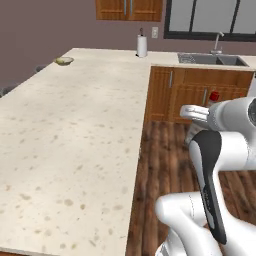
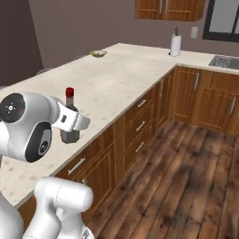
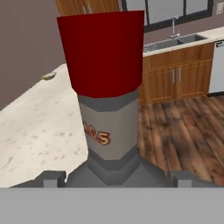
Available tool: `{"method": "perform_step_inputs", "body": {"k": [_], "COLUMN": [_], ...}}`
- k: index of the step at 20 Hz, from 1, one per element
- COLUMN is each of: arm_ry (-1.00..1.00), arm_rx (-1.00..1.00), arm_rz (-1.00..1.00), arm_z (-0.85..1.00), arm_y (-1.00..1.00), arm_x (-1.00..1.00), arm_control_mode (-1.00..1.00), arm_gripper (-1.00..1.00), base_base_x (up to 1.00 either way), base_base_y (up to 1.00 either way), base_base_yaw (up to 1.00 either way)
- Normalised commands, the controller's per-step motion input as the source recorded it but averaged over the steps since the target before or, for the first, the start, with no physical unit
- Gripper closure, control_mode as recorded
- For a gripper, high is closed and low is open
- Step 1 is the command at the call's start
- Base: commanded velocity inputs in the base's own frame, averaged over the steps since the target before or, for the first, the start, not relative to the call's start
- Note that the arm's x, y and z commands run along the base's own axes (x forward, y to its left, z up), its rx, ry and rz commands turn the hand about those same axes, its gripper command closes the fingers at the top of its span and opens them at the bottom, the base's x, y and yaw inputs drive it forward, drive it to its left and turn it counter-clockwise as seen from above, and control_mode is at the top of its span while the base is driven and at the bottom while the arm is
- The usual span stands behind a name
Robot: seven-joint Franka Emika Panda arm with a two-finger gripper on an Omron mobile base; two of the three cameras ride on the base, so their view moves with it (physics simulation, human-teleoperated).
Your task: There is a bowl on the dining counter. Grab a lemon wedge from the fridge and place it in the bowl. Then get the liquor bottle and glass cup from the cabinet and place them next to the bowl.
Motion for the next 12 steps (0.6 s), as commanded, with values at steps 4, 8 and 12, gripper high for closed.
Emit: {"method": "perform_step_inputs", "body": {"k": [4, 8, 12], "arm_ry": [0.00, 0.00, 0.00], "arm_rx": [0.00, 0.00, 0.00], "arm_rz": [0.00, 0.00, 0.00], "arm_z": [0.00, 0.00, 0.00], "arm_y": [0.00, 0.00, 0.00], "arm_x": [0.00, 0.00, 0.00], "arm_control_mode": [1.00, 1.00, 1.00], "arm_gripper": [1.00, 1.00, 1.00], "base_base_x": [-0.79, -0.93, -1.00], "base_base_y": [1.00, 1.00, 1.00], "base_base_yaw": [0.40, 0.36, 0.31]}}
